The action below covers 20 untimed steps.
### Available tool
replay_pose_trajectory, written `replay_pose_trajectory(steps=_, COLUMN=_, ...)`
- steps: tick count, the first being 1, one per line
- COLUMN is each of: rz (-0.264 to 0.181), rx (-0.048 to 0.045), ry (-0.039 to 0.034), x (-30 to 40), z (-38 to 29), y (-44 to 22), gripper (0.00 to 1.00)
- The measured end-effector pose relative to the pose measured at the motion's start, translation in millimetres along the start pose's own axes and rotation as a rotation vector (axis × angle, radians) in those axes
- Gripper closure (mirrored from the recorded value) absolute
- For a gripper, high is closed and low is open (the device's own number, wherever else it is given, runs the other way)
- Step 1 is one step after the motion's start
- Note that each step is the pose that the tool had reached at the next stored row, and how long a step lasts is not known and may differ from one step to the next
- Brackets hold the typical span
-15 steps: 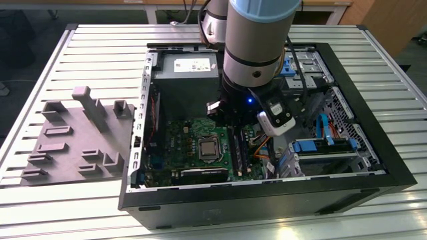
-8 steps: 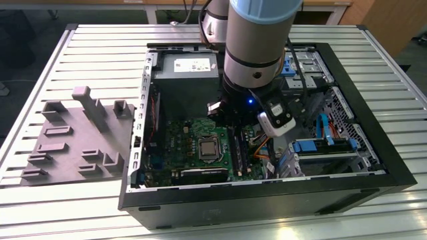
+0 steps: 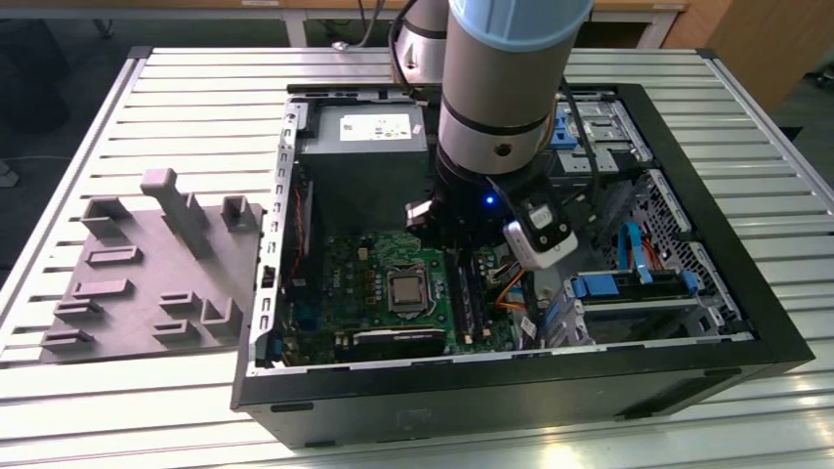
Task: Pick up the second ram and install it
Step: 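Insert the second ram into the second slot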
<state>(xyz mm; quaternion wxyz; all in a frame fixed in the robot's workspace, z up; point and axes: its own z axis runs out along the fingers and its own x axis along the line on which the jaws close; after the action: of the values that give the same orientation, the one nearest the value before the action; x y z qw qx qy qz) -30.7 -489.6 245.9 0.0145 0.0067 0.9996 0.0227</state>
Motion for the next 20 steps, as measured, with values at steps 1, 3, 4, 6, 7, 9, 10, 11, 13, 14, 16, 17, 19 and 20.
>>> replay_pose_trajectory(steps=1, rz=0.0, rx=0.0, ry=0.0, x=0.0, z=0.3, y=0.0, gripper=0.88)
replay_pose_trajectory(steps=3, rz=0.0, rx=0.0, ry=0.0, x=-0.1, z=1.0, y=0.0, gripper=0.88)
replay_pose_trajectory(steps=4, rz=0.0, rx=0.0, ry=0.0, x=-0.1, z=1.3, y=-0.1, gripper=0.88)
replay_pose_trajectory(steps=6, rz=0.0, rx=0.0001, ry=0.0, x=-0.2, z=1.8, y=-0.1, gripper=0.88)
replay_pose_trajectory(steps=7, rz=0.0, rx=0.0, ry=0.0, x=-0.2, z=2.1, y=-0.1, gripper=0.88)
replay_pose_trajectory(steps=9, rz=0.0, rx=-0.0001, ry=-0.0001, x=-0.2, z=2.8, y=-0.1, gripper=0.88)
replay_pose_trajectory(steps=10, rz=0.0, rx=-0.0001, ry=-0.0001, x=-0.2, z=3.2, y=-0.1, gripper=0.88)
replay_pose_trajectory(steps=11, rz=0.0, rx=-0.0001, ry=0.0, x=-0.2, z=3.5, y=-0.2, gripper=0.88)
replay_pose_trajectory(steps=13, rz=0.0, rx=0.0001, ry=0.0, x=-0.2, z=4.1, y=-0.2, gripper=0.88)
replay_pose_trajectory(steps=14, rz=0.0, rx=0.0, ry=0.0, x=-0.3, z=4.4, y=-0.2, gripper=0.88)
replay_pose_trajectory(steps=16, rz=0.0, rx=0.0, ry=0.0, x=-0.3, z=5.0, y=-0.2, gripper=0.88)
replay_pose_trajectory(steps=17, rz=0.0, rx=0.0, ry=0.0, x=-0.3, z=5.3, y=-0.2, gripper=0.88)
replay_pose_trajectory(steps=19, rz=0.0, rx=-0.0001, ry=0.0, x=-0.4, z=5.9, y=-0.3, gripper=0.88)
replay_pose_trajectory(steps=20, rz=0.0, rx=0.0, ry=0.0, x=-0.4, z=6.2, y=-0.3, gripper=0.88)
